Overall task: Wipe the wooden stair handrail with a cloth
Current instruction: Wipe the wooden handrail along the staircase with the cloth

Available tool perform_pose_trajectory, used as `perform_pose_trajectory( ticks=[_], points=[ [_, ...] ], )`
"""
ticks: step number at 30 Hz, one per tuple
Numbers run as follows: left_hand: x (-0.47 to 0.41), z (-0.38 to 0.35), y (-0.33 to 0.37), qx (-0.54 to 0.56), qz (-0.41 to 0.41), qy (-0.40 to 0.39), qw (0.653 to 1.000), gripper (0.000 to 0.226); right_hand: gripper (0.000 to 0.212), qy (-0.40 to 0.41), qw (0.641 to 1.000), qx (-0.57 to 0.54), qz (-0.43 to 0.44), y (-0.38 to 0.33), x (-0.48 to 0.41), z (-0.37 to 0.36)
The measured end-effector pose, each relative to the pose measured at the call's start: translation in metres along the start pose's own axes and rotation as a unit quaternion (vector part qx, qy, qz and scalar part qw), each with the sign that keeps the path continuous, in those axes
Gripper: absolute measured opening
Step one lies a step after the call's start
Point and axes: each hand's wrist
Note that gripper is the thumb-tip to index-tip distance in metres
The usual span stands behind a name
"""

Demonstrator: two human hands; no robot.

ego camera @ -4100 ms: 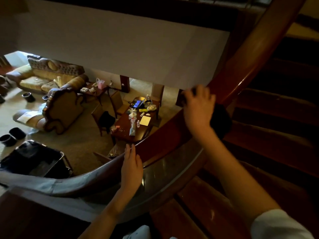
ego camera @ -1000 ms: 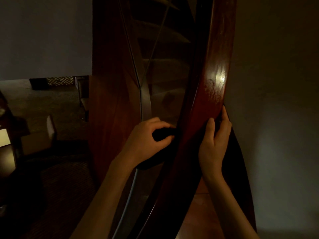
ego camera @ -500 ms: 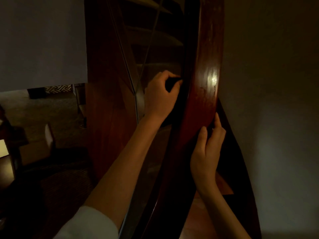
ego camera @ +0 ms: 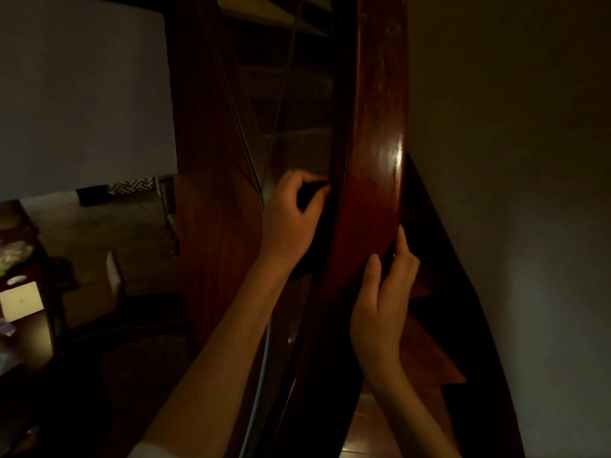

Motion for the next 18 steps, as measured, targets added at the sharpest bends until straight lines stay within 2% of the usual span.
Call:
perform_pose_trajectory(
  ticks=[4, 8, 11, 15, 18],
  points=[
    [-0.029, -0.014, 0.012, 0.003, 0.007, 0.056, 0.998, 0.012, 0.056, -0.013, 1.0, -0.018, -0.003, -0.002, 0.0, 0.001],
    [0.045, 0.001, -0.006, -0.007, 0.011, 0.043, 0.999, 0.007, 0.058, -0.019, 0.999, -0.042, -0.006, 0.0, 0.0, 0.001],
    [0.082, 0.009, -0.001, -0.016, -0.052, 0.06, 0.997, 0.016, 0.057, -0.019, 0.998, -0.053, -0.009, 0.0, 0.0, 0.0],
    [0.041, -0.014, 0.032, -0.104, -0.143, 0.115, 0.978, 0.018, 0.057, -0.021, 0.998, -0.062, -0.011, -0.002, 0.001, 0.002],
    [-0.007, -0.025, 0.051, -0.106, -0.133, 0.142, 0.975, 0.017, 0.052, -0.027, 0.997, -0.071, -0.013, -0.002, 0.0, 0.003]
  ],
)
Point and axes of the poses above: each hand's wrist, its own x-axis away from the middle knuckle, its own z-axis out of the back of the hand, y = z × x, and after that the axes turned 1 degree about y, right-handed
